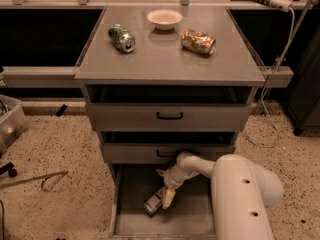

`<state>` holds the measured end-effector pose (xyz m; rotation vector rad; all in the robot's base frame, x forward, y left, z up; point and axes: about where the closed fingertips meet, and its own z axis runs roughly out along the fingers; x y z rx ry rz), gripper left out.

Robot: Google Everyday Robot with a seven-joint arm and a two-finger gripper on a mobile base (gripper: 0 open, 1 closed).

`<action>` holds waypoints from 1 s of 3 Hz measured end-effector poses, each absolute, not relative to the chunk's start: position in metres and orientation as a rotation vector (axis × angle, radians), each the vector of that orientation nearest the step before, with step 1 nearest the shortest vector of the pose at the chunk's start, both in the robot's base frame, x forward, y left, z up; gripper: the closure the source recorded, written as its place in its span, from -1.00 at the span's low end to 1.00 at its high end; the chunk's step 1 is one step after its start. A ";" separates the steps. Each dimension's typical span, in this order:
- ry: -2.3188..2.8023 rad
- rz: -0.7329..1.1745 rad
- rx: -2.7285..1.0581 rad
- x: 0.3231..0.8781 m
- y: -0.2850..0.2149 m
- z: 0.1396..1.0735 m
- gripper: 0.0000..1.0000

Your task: Pick blue plastic bottle from bottom drawer and place on counter

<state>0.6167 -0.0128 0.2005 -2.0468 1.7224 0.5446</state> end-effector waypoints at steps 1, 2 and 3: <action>1.768 0.520 -2.028 0.612 -0.010 0.190 -1.00; 1.832 0.488 -2.044 0.602 -0.009 0.170 -1.00; 1.885 0.457 -2.075 0.595 -0.010 0.147 -1.00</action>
Offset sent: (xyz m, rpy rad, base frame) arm -0.0241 0.0014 -0.0555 -0.1661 0.0401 -0.0958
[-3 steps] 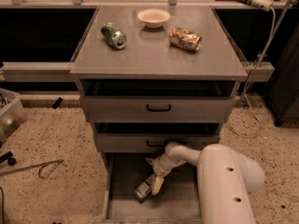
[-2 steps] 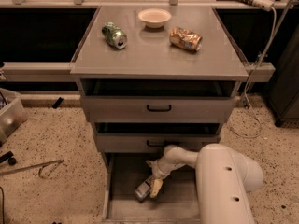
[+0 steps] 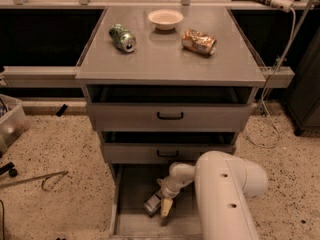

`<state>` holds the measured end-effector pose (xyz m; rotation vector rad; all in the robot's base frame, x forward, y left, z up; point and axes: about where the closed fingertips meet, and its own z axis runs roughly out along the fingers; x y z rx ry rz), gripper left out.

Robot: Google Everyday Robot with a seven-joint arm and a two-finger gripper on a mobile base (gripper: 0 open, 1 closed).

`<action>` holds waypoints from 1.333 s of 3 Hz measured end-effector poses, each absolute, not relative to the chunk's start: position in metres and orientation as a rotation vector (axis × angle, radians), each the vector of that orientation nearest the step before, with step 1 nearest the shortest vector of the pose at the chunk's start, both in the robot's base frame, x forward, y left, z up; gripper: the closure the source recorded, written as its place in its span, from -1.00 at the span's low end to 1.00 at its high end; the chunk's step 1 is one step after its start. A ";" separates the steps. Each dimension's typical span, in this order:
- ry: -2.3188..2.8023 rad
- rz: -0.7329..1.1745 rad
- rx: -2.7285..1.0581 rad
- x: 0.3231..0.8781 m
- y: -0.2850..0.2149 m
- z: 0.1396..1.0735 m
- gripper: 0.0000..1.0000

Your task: Pick blue plastic bottle from bottom drawer and place on counter

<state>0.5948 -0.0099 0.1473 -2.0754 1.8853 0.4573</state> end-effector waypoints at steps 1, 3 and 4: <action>1.909 0.464 -2.093 0.589 -0.009 0.131 -1.00; 1.939 0.524 -2.086 0.585 -0.009 0.122 -0.18; 1.940 0.524 -2.085 0.585 -0.010 0.124 0.29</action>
Offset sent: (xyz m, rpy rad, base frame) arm -0.0092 -0.0025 -0.0413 -0.0031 0.1253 -0.0194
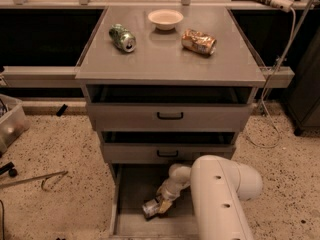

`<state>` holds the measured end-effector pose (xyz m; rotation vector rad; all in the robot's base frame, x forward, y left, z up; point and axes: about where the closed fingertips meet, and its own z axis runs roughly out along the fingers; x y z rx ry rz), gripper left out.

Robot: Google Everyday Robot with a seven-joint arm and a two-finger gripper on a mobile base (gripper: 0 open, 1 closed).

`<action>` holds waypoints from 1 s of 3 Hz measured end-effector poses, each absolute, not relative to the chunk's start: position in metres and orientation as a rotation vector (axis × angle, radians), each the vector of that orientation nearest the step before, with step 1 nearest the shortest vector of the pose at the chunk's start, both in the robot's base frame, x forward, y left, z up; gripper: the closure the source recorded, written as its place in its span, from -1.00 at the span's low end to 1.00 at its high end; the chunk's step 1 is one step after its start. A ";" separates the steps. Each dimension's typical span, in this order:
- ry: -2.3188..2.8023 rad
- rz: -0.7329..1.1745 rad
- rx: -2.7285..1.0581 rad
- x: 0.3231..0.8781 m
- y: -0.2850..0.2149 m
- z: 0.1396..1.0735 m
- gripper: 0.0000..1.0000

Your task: Pick blue plastic bottle from bottom drawer and place on counter

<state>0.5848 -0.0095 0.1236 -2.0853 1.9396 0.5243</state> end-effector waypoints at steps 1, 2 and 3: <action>1.962 0.565 -2.000 0.576 -0.024 0.136 0.76; 1.970 0.600 -1.789 0.563 -0.038 0.172 1.00; 1.955 0.565 -1.583 0.543 -0.060 0.217 1.00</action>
Offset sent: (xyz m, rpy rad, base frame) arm -0.0653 -0.1526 0.0982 0.3531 -0.0750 -0.5312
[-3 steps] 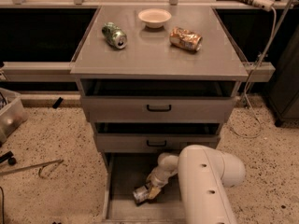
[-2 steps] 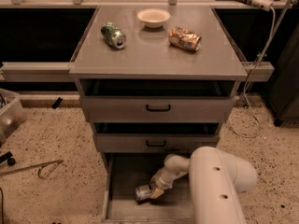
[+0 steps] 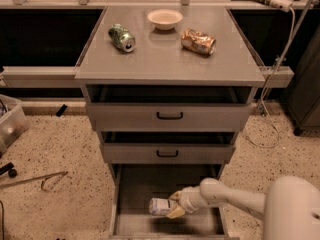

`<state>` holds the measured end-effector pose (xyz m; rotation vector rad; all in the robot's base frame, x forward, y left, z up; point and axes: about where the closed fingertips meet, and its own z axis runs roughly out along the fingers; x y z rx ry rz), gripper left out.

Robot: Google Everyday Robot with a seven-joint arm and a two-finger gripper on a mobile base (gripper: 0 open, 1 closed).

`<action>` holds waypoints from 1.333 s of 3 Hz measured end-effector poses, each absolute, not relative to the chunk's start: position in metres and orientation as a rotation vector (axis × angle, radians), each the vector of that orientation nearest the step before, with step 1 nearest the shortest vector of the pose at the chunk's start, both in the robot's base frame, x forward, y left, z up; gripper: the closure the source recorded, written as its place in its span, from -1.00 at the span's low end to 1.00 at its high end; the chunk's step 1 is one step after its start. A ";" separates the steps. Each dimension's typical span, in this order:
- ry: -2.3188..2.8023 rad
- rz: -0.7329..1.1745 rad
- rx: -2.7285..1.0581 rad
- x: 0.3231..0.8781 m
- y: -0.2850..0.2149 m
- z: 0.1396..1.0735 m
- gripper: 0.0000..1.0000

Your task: Pick blue plastic bottle from bottom drawer and place on counter

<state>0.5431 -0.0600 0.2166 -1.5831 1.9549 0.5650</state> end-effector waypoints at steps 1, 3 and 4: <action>1.959 0.453 -1.419 0.526 -0.108 0.273 1.00; 2.005 0.432 -1.354 0.504 -0.142 0.275 1.00; 1.991 0.393 -1.368 0.517 -0.138 0.290 1.00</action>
Offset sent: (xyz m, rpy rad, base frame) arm -0.0127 -0.0363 0.0455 0.0247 -0.0770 -0.1106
